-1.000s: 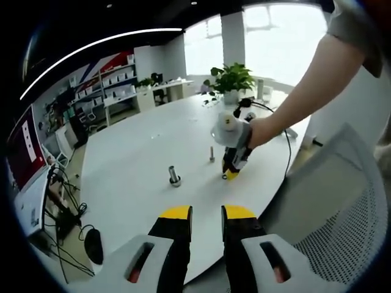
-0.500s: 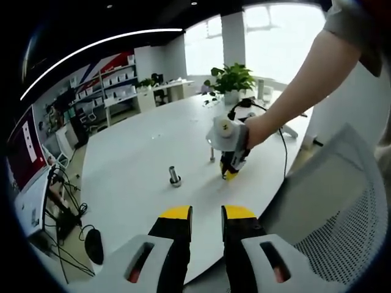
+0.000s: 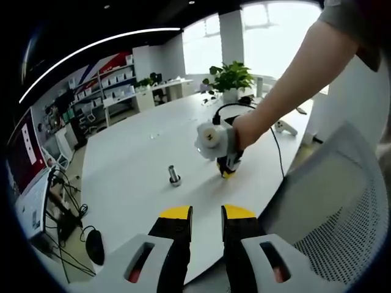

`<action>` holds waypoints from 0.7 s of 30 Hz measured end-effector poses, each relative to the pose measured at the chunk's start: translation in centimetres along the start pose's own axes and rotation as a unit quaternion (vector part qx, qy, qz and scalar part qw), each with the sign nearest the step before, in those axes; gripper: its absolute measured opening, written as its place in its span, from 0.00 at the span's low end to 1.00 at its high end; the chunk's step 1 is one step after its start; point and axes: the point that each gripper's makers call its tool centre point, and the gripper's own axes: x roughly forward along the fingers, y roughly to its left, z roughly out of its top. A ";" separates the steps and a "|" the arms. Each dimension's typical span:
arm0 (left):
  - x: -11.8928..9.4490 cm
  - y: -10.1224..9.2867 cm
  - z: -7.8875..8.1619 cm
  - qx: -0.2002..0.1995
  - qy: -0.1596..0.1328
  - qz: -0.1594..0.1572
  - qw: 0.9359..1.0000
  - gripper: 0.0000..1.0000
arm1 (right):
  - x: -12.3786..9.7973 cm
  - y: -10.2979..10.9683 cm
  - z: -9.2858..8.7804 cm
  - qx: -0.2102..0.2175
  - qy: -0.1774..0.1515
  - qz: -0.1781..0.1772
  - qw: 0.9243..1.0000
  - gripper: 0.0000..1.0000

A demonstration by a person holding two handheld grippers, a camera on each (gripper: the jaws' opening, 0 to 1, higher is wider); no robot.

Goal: Place the washer onto the threaded stud by aligning its center hole with the stud, sliding it down to the base, and recovering from edge contact or off-axis alignment until the washer reaches the visible bottom stop.

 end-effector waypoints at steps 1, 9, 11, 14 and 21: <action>0.0 0.0 0.0 -0.001 0.000 -0.001 1.000 0.17 | 0.0 0.0 0.0 0.005 0.003 -0.002 1.000 0.15; 0.0 -0.2 0.1 0.000 -0.002 -0.004 1.000 0.17 | 0.0 -0.1 -0.3 0.025 -0.008 -0.009 1.000 0.15; 0.0 -0.2 0.0 0.001 -0.001 -0.005 1.000 0.17 | 0.0 -0.1 -0.2 0.049 -0.018 -0.010 0.999 0.15; -0.1 -0.1 0.1 0.000 -0.004 -0.003 1.000 0.17 | 0.0 0.0 -0.3 0.047 -0.024 -0.019 0.998 0.15; -0.1 -0.1 0.2 -0.001 -0.006 -0.003 1.000 0.17 | -0.1 -0.2 -0.2 0.052 -0.034 -0.019 0.998 0.15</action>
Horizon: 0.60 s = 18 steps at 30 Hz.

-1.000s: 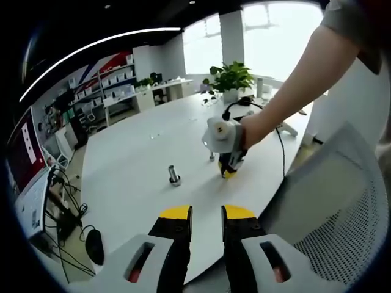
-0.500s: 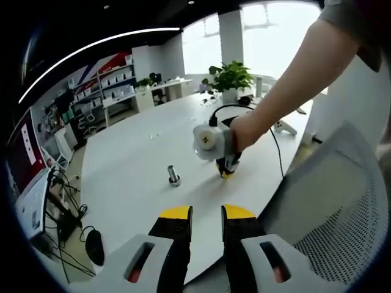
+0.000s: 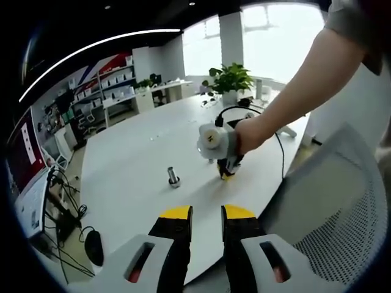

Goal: Place the washer onto the threaded stud by aligning its center hole with the stud, sliding it down to the base, and recovering from edge contact or off-axis alignment until the washer reaches the visible bottom stop.

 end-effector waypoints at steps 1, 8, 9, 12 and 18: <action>0.0 0.0 0.0 0.000 -0.001 0.000 1.000 0.17 | -0.1 0.0 0.0 0.010 -0.007 0.000 1.000 0.14; 0.1 0.1 -0.1 -0.002 0.003 -0.001 1.000 0.17 | -0.1 -0.3 -0.2 0.076 -0.064 0.019 0.995 0.14; 0.1 0.1 -0.1 -0.002 0.003 -0.001 1.000 0.17 | -0.2 -0.3 -0.2 0.085 -0.069 0.021 0.994 0.14; 0.0 0.1 -0.2 -0.003 0.003 0.000 1.000 0.17 | -0.3 -0.5 -0.4 0.088 -0.073 0.020 0.993 0.14; 0.1 0.2 -0.1 -0.006 0.003 0.001 1.000 0.16 | -1.1 -1.3 -0.2 0.114 -0.093 0.021 0.989 0.13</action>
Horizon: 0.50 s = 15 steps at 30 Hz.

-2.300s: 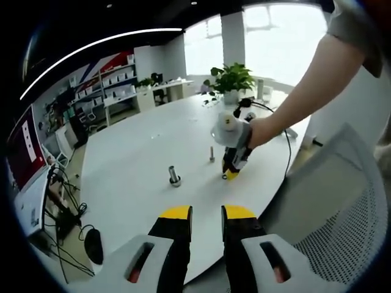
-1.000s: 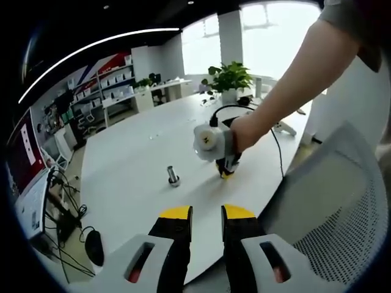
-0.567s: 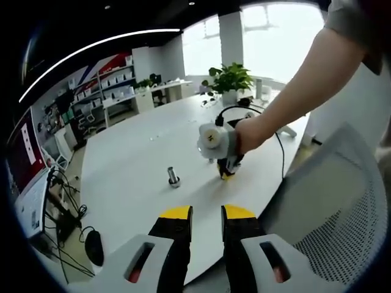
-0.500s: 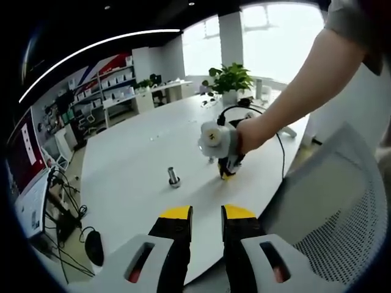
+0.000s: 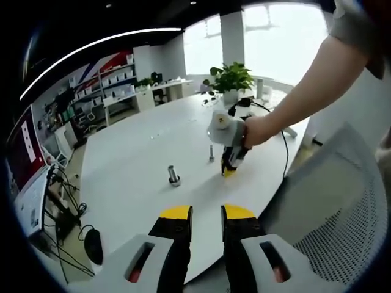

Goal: Place the washer onto the threaded stud by aligning its center hole with the stud, sliding it down to the base, and recovering from edge contact or off-axis alignment until the washer reaches the visible bottom stop.

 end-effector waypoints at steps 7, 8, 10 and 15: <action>0.0 0.1 0.0 -0.002 0.001 0.001 1.000 0.16 | -1.4 -1.0 0.6 0.006 -0.018 -0.008 1.000 0.13; 0.0 0.1 -0.1 -0.001 0.002 0.001 1.000 0.16 | -1.6 -1.1 0.6 0.010 -0.021 -0.008 1.000 0.13; 0.0 0.0 -0.1 0.000 0.002 0.001 1.000 0.16 | -2.0 -1.2 0.8 0.027 -0.031 -0.004 0.999 0.13; 0.0 0.1 0.0 -0.002 0.001 0.003 1.000 0.16 | -3.2 -2.3 0.7 0.040 -0.044 -0.012 0.998 0.14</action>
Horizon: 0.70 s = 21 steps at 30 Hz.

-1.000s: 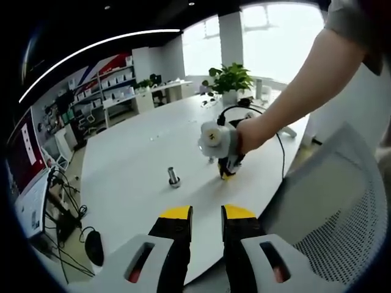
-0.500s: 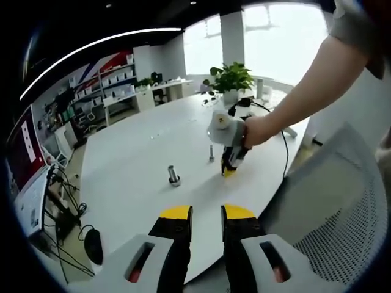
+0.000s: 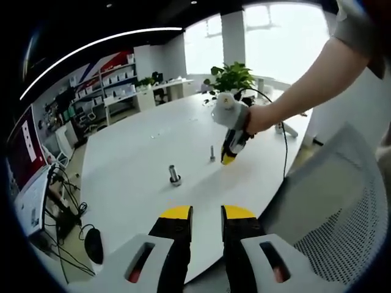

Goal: Place the washer onto the threaded stud by aligning its center hole with the stud, sliding it down to the base, and recovering from edge contact or off-axis alignment until the washer reaches the visible bottom stop.

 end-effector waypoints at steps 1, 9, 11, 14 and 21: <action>0.0 0.0 0.0 0.000 0.000 0.000 1.000 0.16 | -0.2 -0.3 0.0 0.003 -0.002 -0.003 1.000 0.14; 0.0 0.0 0.0 0.000 0.001 0.001 1.000 0.16 | -1.9 -2.5 0.6 0.050 -0.040 -0.023 0.998 0.14; 0.0 0.0 0.0 0.000 0.001 0.002 1.000 0.16 | -2.1 -2.8 0.8 0.048 -0.042 -0.027 0.998 0.14; 0.0 0.0 0.0 0.000 0.001 0.002 1.000 0.16 | -2.5 -3.0 1.2 0.035 -0.046 -0.033 0.998 0.14; -0.1 0.1 0.0 -0.001 0.000 0.003 1.000 0.16 | -3.0 -3.9 2.5 0.014 -0.062 -0.054 0.996 0.14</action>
